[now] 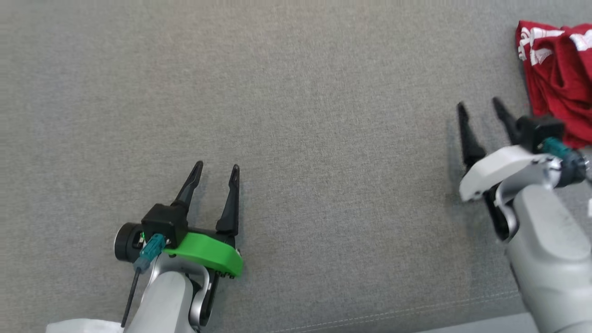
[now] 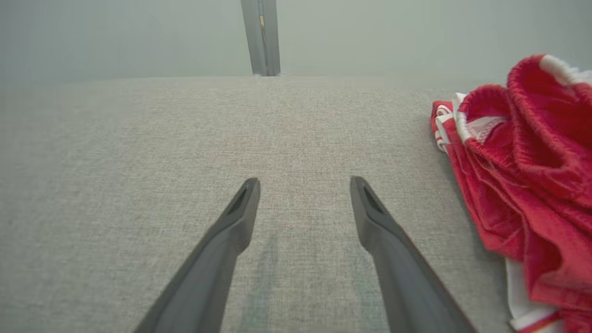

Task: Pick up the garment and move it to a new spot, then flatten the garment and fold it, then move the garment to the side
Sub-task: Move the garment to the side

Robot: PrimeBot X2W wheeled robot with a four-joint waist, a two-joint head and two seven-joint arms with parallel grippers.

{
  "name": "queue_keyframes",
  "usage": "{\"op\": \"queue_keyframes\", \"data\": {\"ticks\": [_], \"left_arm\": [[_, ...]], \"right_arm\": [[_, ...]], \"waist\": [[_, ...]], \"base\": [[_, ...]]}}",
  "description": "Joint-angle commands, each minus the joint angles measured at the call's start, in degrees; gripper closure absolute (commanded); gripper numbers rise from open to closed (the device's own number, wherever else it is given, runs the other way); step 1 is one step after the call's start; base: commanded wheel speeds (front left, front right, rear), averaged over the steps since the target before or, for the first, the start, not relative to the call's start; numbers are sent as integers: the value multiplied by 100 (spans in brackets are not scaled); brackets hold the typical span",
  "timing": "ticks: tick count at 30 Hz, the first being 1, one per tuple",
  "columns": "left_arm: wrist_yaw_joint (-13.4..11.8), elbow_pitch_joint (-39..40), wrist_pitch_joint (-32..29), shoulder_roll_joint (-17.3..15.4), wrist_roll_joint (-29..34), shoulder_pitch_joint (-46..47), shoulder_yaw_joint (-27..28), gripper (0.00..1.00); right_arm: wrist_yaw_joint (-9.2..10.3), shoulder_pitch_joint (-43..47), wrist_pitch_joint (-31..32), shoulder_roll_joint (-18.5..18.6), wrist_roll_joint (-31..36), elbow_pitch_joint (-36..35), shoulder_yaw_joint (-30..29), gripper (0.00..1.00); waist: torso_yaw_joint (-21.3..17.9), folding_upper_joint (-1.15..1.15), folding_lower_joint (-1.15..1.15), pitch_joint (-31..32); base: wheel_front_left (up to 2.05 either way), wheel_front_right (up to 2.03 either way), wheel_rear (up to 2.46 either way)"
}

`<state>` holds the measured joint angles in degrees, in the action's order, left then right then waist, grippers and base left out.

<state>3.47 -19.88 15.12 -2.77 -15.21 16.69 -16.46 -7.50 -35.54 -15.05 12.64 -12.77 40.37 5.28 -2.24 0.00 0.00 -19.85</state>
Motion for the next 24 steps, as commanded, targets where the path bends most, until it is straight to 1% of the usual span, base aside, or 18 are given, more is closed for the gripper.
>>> {"op": "queue_keyframes", "data": {"ticks": [1,4,7,13,17,24], "left_arm": [[-49,-19,-4,-31,-50,-90,38,0],[-83,-61,-4,-30,36,-216,118,0],[-129,-85,-4,-29,-4,-367,262,0],[-187,-174,-4,-26,-69,-654,482,0],[-211,-253,-4,-27,-21,-789,616,0],[-253,-425,-4,-26,69,-931,857,0]], "right_arm": [[4,142,-12,-7,-31,-55,52,0],[4,509,-12,-206,-202,-275,242,0],[4,864,-12,-308,-269,-494,253,0],[4,1433,-12,-508,-76,-899,146,0],[3,1655,-13,-639,70,-995,-9,0],[3,1877,-13,-756,377,-920,-148,0]], "waist": [[184,0,0,328],[289,0,0,573],[395,0,0,835],[514,0,0,1318],[532,0,0,1525],[522,0,0,1839]], "base": [[0,0,0],[0,0,0],[0,0,0],[0,0,0],[0,0,0],[0,0,0]]}}
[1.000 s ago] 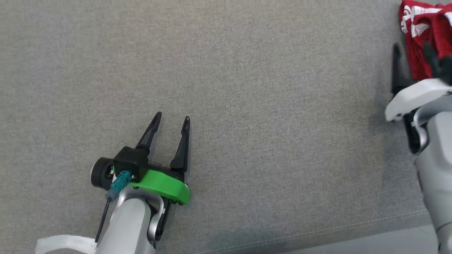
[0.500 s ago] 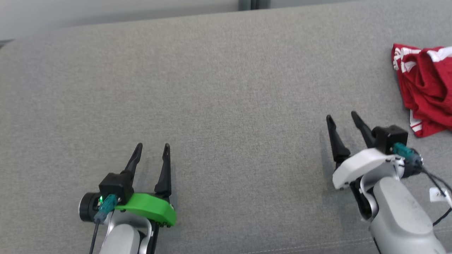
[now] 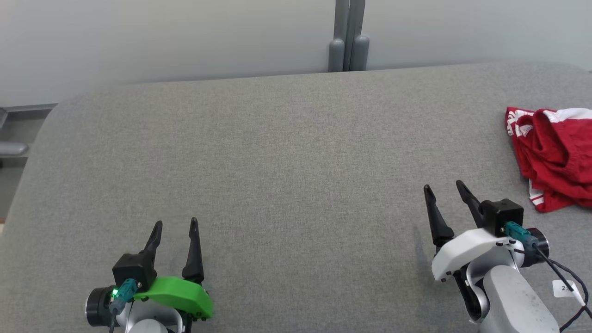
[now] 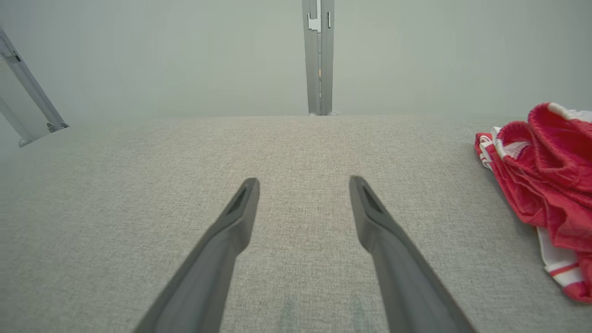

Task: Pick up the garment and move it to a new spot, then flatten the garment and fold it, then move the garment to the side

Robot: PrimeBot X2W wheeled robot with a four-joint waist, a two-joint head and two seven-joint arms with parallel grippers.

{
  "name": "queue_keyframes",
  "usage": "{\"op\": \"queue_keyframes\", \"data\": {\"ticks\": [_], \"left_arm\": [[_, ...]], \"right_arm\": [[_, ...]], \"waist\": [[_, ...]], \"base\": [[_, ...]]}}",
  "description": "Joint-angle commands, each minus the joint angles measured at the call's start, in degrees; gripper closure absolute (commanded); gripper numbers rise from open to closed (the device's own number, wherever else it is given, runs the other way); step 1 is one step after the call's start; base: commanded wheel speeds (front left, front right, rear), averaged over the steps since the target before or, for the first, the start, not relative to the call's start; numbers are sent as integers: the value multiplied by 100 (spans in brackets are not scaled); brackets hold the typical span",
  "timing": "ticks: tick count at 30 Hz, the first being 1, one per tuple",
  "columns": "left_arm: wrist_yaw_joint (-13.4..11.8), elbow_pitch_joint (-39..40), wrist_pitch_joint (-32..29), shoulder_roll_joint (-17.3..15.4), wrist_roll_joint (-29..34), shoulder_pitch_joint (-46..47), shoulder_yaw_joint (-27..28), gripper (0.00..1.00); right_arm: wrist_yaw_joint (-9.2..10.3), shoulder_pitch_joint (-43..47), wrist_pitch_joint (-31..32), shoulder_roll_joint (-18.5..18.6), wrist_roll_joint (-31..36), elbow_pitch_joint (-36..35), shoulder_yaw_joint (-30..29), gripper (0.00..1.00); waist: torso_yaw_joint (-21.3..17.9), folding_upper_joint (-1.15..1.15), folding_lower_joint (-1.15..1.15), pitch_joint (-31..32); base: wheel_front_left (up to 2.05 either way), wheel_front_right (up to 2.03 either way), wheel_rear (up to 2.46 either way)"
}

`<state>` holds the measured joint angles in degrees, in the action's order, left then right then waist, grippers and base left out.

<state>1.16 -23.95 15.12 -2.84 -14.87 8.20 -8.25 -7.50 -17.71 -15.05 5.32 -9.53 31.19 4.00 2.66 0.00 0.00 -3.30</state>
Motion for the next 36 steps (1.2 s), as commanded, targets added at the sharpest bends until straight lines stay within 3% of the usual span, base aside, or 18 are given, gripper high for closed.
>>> {"op": "queue_keyframes", "data": {"ticks": [1,12,36], "left_arm": [[-23,-39,-4,-20,57,-92,66,0],[-2,-248,-4,-21,142,-160,385,0],[40,-365,0,1,79,-117,462,0]], "right_arm": [[3,105,-13,-30,114,-25,-23,0],[3,394,-13,-197,483,-74,-321,0],[0,406,0,-242,545,55,-222,0]], "waist": [[23,0,0,218],[-56,0,0,371],[-175,0,0,295]], "base": [[0,0,0],[0,0,0],[0,0,0]]}}
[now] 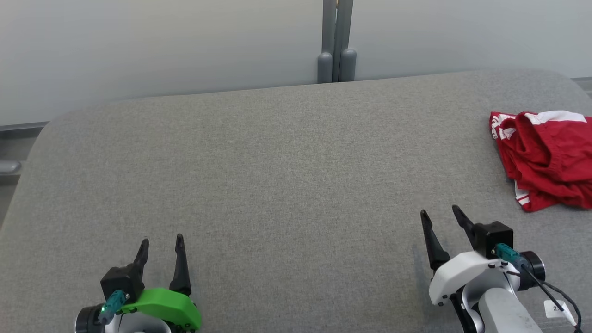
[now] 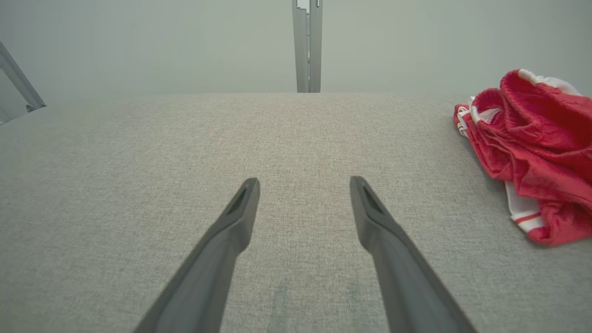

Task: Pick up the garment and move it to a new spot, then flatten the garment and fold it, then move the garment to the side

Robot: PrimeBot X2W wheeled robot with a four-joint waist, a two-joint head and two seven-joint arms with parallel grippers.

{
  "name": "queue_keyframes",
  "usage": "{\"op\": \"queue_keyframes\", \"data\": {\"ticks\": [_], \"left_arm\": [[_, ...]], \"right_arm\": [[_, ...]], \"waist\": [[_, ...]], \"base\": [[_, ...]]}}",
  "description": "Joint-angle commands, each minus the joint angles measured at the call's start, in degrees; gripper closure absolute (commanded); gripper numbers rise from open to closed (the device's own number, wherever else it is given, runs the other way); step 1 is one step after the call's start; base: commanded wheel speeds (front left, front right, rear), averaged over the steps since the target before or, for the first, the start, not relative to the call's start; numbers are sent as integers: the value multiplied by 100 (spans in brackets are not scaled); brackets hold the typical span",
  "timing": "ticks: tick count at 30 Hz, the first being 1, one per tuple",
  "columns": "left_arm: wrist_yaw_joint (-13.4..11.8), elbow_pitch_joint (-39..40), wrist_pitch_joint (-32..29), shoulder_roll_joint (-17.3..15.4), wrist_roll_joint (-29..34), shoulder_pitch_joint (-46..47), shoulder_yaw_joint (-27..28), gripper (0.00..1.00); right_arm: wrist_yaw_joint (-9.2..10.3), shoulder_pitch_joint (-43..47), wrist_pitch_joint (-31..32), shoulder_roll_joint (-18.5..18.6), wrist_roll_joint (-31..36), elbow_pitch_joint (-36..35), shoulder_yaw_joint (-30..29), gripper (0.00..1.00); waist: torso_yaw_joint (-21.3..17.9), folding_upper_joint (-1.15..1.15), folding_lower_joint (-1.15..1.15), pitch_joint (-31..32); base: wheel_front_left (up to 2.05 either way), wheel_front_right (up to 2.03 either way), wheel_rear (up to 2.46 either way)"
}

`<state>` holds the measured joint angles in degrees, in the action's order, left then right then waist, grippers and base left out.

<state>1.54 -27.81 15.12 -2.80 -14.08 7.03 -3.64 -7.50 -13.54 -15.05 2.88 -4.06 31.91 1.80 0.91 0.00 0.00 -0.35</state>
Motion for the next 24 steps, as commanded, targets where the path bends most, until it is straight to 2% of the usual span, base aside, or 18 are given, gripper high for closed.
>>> {"op": "queue_keyframes", "data": {"ticks": [1,16,17,24], "left_arm": [[3,23,0,-4,0,1,3,0],[43,14,0,-8,-6,-4,28,0],[28,-61,0,13,0,-71,1,100],[42,-262,-71,32,-156,-133,42,100]], "right_arm": [[0,-11,0,2,-3,-18,0,0],[0,-13,-2,5,-6,-13,21,0],[0,105,1,-16,0,66,20,100],[0,239,85,-48,-163,255,-40,100]], "waist": [[-1,0,0,0],[-19,0,0,-4],[-20,0,0,-4],[-22,0,0,-4]], "base": [[0,0,0],[0,0,0],[0,0,0],[0,0,0]]}}
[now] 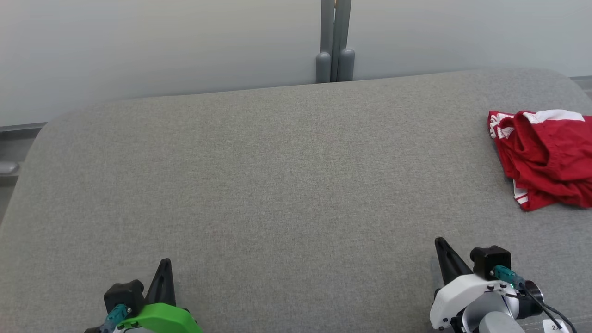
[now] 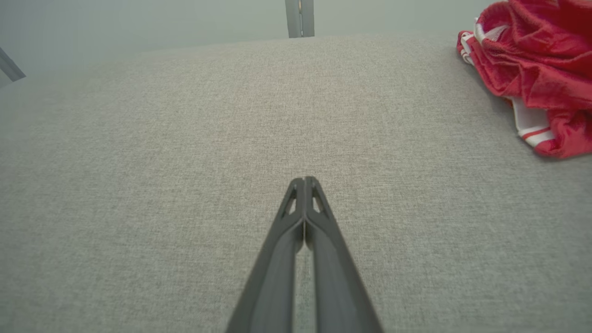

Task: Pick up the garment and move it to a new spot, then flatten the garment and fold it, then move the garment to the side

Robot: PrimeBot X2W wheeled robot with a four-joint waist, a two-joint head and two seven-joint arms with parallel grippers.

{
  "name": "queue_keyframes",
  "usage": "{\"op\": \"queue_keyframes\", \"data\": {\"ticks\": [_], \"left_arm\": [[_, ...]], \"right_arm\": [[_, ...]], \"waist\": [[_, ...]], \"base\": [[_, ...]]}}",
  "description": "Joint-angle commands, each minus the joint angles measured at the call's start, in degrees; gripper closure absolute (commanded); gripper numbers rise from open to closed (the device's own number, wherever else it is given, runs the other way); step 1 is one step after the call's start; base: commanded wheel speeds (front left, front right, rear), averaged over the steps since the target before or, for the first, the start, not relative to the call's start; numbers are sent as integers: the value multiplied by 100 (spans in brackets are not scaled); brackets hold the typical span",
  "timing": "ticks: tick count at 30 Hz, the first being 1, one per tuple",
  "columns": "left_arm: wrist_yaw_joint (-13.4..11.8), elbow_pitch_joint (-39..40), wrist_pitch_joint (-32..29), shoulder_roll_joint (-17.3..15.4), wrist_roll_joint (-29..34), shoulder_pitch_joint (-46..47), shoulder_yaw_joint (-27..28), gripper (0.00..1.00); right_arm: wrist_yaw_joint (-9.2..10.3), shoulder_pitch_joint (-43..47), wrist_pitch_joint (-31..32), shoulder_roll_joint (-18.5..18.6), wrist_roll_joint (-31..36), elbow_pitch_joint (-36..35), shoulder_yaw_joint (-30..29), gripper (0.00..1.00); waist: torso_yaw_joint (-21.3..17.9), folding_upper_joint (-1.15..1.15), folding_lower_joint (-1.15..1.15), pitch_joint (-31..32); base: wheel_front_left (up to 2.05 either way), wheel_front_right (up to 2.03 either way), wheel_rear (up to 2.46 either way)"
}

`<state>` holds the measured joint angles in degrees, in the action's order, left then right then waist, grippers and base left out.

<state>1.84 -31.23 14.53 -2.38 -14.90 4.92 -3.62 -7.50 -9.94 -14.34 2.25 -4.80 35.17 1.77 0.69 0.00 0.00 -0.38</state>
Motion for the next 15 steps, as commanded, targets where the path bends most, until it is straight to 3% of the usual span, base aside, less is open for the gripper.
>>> {"op": "queue_keyframes", "data": {"ticks": [1,15], "left_arm": [[20,92,-52,-10,-182,89,64,100],[126,441,-406,-19,-1613,65,216,100]], "right_arm": [[0,-130,61,16,-209,-84,-66,100],[0,-5,429,27,-1829,-508,-184,100]], "waist": [[0,0,0,0],[-8,0,0,3]], "base": [[0,0,0],[0,0,0]]}}
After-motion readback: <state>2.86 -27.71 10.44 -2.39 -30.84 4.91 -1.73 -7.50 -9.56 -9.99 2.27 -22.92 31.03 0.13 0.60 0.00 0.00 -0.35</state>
